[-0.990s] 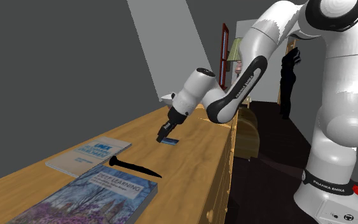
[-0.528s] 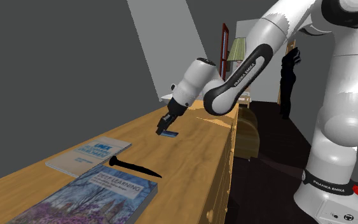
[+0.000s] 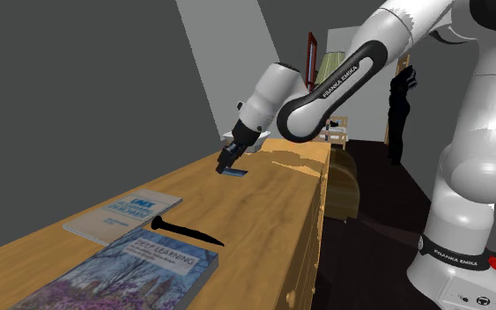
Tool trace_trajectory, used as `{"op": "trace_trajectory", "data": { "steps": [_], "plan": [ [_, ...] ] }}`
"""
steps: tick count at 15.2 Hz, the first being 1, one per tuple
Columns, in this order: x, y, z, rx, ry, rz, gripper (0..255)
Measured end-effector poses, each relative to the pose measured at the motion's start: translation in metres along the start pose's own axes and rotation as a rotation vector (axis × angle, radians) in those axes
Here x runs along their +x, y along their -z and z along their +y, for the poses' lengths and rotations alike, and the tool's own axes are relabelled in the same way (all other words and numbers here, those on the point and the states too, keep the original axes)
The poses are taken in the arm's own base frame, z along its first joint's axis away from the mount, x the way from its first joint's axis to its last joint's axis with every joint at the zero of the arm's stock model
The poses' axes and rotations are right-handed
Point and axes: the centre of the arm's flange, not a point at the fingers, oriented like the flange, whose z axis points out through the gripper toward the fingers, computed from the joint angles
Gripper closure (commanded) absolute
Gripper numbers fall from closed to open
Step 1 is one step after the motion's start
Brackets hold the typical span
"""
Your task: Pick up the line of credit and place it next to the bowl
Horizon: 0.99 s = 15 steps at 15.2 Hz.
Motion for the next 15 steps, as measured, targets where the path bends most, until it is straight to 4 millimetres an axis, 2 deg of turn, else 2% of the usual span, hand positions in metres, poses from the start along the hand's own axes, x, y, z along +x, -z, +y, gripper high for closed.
{"op": "trace_trajectory", "data": {
  "steps": [15],
  "plan": [
    [0.044,0.066,-0.001,0.0,0.0,0.0,255]
  ]
}}
